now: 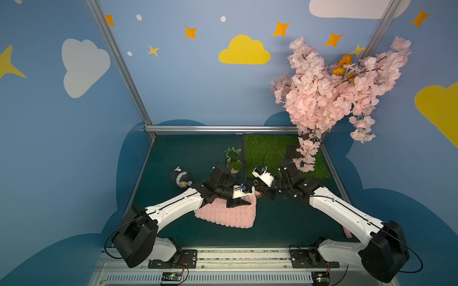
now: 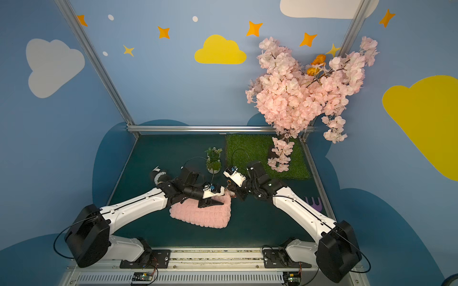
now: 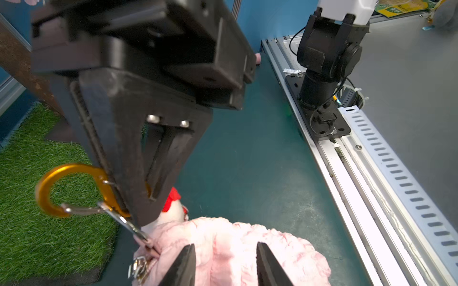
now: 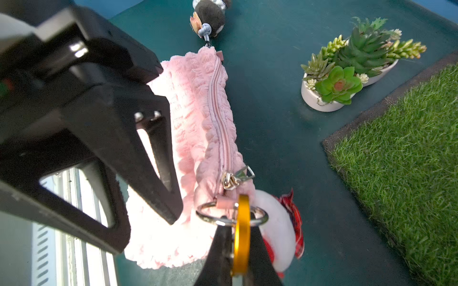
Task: Remove the decoration from the bag
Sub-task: Adjust the bag at the center of the board.
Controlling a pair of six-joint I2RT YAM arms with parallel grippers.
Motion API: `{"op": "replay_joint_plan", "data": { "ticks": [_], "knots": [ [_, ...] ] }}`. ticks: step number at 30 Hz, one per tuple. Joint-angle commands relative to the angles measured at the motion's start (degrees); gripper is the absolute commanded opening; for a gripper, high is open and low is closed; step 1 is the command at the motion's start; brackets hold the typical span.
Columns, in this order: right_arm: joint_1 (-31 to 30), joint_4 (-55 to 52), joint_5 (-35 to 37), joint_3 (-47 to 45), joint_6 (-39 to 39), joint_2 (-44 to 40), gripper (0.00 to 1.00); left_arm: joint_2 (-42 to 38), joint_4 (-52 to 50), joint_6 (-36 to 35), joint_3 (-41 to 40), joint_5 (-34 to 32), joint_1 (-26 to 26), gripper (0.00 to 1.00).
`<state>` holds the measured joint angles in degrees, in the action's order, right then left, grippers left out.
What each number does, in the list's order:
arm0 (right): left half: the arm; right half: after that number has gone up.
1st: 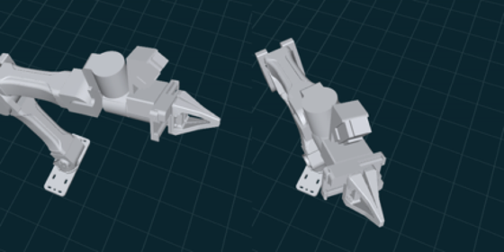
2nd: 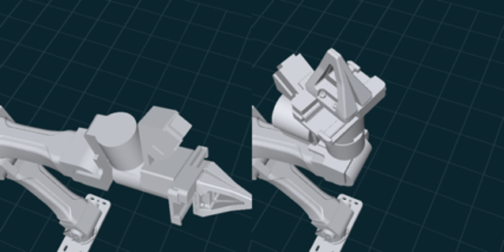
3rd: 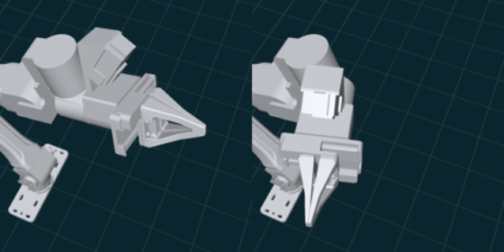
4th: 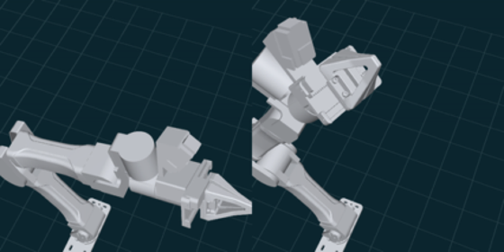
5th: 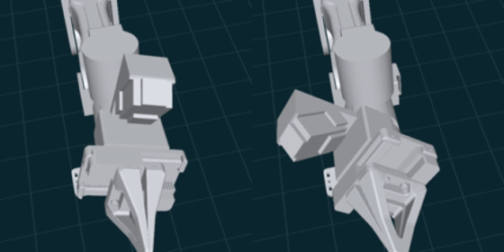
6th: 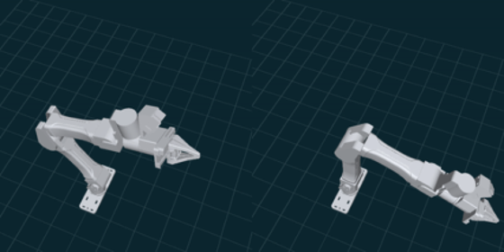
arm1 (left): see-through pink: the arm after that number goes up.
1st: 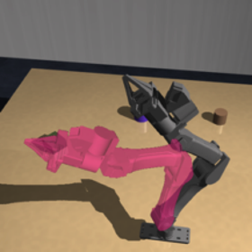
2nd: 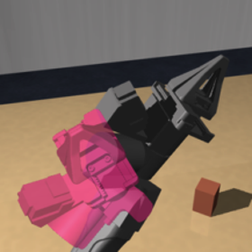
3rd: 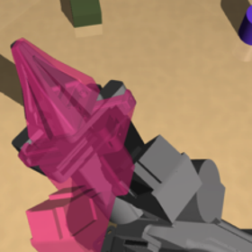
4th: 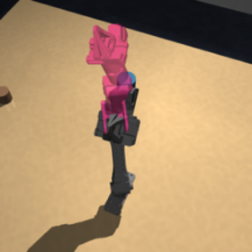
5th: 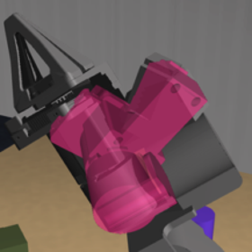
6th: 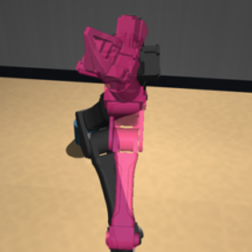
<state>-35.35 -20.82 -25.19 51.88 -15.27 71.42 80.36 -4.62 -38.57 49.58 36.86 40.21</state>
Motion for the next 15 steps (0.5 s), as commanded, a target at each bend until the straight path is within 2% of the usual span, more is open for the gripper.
{"op": "replay_joint_plan", "data": {
  "ticks": [1, 3, 10, 15],
  "knots": [
    [0.4, 0.7, -3.2, 2.0, -0.9, -0.1, 0.0, 0.5, 3.1, 0.0, -0.7, -1.4, -0.7, 0.43],
    [0.4, 0.8, -3.9, 1.3, -0.6, -0.7, 0.0, 0.2, 6.2, 2.9, -1.0, -3.2, -1.3, 0.43],
    [0.4, 1.5, -5.0, 0.0, 0.1, -1.2, 0.0, 0.5, 10.7, 9.5, -1.7, -2.7, -0.8, 0.51],
    [0.3, 1.8, -5.5, -0.4, 0.3, -1.5, 0.0, 1.0, 13.8, 11.9, -2.5, -6.6, 0.1, 0.5]
  ]
}}
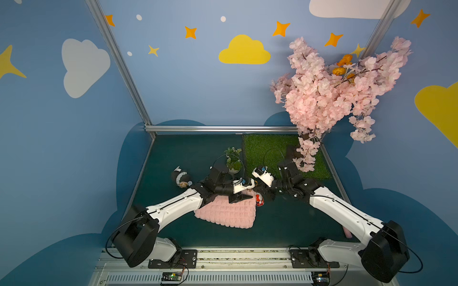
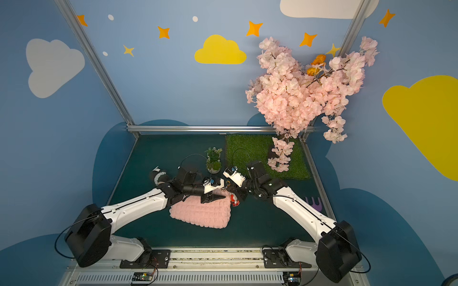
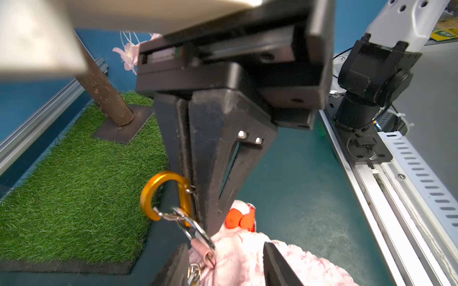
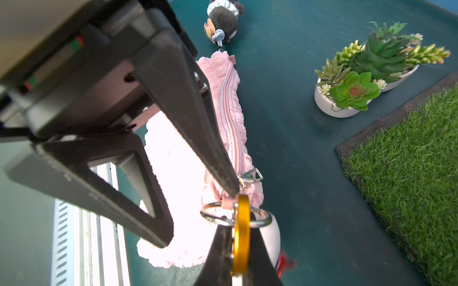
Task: Remove the decoration from the bag
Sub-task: Adjust the bag at the center of the board.
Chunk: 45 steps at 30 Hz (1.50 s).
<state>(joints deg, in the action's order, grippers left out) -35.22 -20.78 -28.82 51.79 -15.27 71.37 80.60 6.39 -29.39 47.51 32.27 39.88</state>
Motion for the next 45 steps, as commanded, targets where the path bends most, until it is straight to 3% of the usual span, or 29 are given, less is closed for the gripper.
{"op": "replay_joint_plan", "data": {
  "ticks": [1, 5, 11, 23, 29, 35, 45],
  "knots": [
    [0.2, 1.6, -1.8, -0.3, 0.1, -1.7, 0.0, 1.5, 2.6, 2.8, 0.0, -2.6, 0.7, 0.49],
    [0.1, -0.3, -1.5, -0.2, -0.9, -2.2, 0.0, 2.8, 3.8, 4.6, 0.8, -5.2, 0.7, 0.45],
    [0.2, -1.4, -0.8, -1.0, -0.9, -2.6, 0.0, 3.9, 3.1, 5.6, 2.0, -4.9, 0.7, 0.28],
    [0.1, -3.9, -1.4, -1.0, -3.5, -1.0, 0.0, 5.3, 1.2, 4.2, 4.7, -3.5, 1.3, 0.18],
    [0.0, -5.7, -1.3, -1.4, -4.2, -1.0, 0.0, 5.4, 1.9, 4.4, 5.1, -5.0, 1.1, 0.24],
    [0.2, -5.5, -2.0, -2.6, -2.8, -1.4, 0.0, 5.5, 3.2, 5.5, 5.0, -2.2, 1.1, 0.27],
    [0.2, -7.3, -3.3, -2.4, -2.7, -0.5, 0.0, 6.0, 5.0, 3.8, 4.8, -6.5, 1.7, 0.31]
  ]
}}
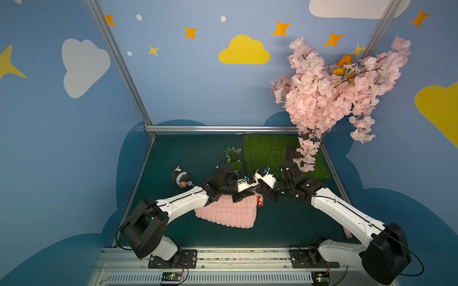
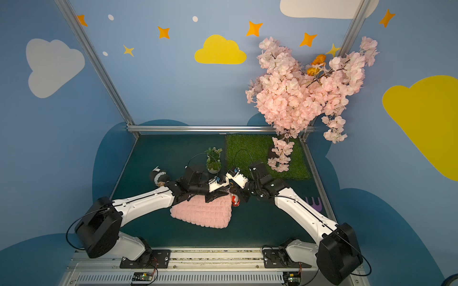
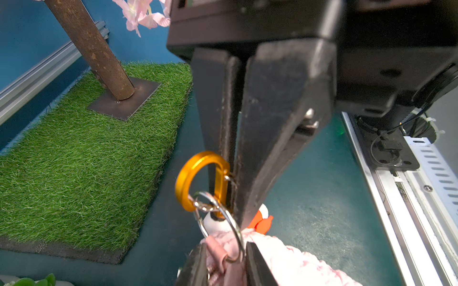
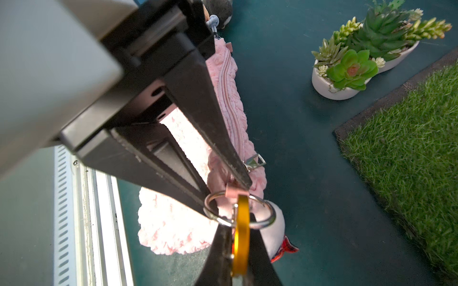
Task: Remove the decoration from the bag
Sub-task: Adjust the bag at the center of the board.
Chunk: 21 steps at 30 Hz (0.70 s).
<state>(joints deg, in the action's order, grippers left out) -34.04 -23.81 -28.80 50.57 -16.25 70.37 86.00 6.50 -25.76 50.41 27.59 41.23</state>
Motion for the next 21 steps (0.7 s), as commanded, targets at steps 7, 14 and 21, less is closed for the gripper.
{"op": "replay_joint_plan", "data": {
  "ticks": [7, 14, 21],
  "knots": [
    [-1.0, -5.4, -3.0, -1.8, -1.0, 0.9, 0.0, 0.6, 7.3, -0.1, 1.5, -5.0, 1.1, 0.32],
    [-0.2, -4.7, -4.0, -1.7, 1.9, 1.6, 0.0, 0.5, 11.6, 1.0, 0.0, -3.1, 1.7, 0.32],
    [0.5, -4.3, -5.8, -2.0, 3.7, 1.5, 0.0, 1.1, 13.9, -0.2, -0.7, -4.3, 2.9, 0.29]
  ]
}}
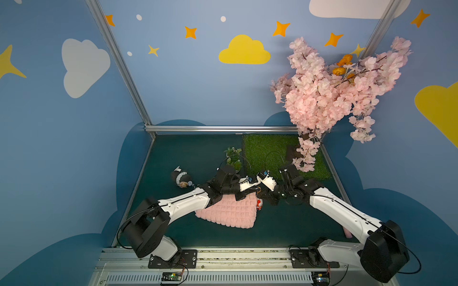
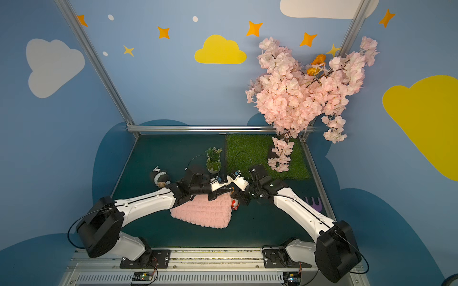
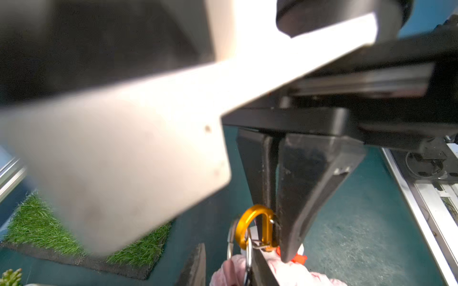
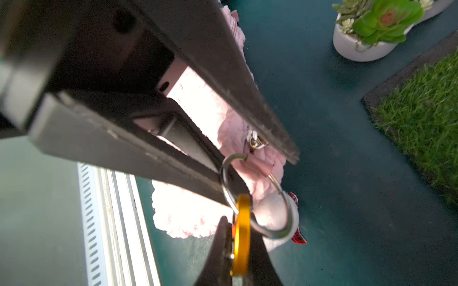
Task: Remove the decoration from the bag
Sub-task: Adjust the bag at the center of the board.
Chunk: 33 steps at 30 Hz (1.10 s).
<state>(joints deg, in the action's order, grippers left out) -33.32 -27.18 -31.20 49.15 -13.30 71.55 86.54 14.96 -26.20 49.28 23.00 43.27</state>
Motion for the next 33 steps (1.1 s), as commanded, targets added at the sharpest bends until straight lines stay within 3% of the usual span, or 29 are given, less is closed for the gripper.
{"op": "replay_joint_plan", "data": {
  "ticks": [1, 11, 17, 19, 24, 27, 33],
  "knots": [
    [-0.1, -0.8, -3.4, -0.6, 0.8, 0.2, 0.0, 0.9, 4.3, 0.0, 0.7, 0.1, 1.0, 0.28],
    [1.8, 1.1, -5.2, -1.0, 3.2, -1.5, 0.0, -0.1, -2.5, -2.4, 0.6, 1.9, 1.2, 0.04],
    [3.0, -3.8, -4.3, -0.5, 2.8, -0.9, 0.0, -0.9, -4.2, -4.0, 1.5, -1.3, 1.3, 0.02],
    [3.8, -4.9, -4.6, -0.6, 3.3, -0.3, 0.05, -1.1, -4.9, -3.6, 2.3, -1.4, 1.3, 0.03],
    [5.3, -4.7, -3.5, -0.4, 4.0, 1.8, 0.33, 0.0, -10.6, -2.5, 4.8, 0.2, 1.4, 0.02],
    [5.4, -2.2, -3.2, -1.1, 5.2, 1.9, 0.44, 1.2, -14.0, -0.6, 6.8, 1.6, 1.5, 0.02],
    [5.2, 6.2, 0.8, -4.1, 9.8, 0.1, 0.46, 3.3, -17.5, 2.9, 9.8, 2.5, 1.7, 0.02]
  ]
}}
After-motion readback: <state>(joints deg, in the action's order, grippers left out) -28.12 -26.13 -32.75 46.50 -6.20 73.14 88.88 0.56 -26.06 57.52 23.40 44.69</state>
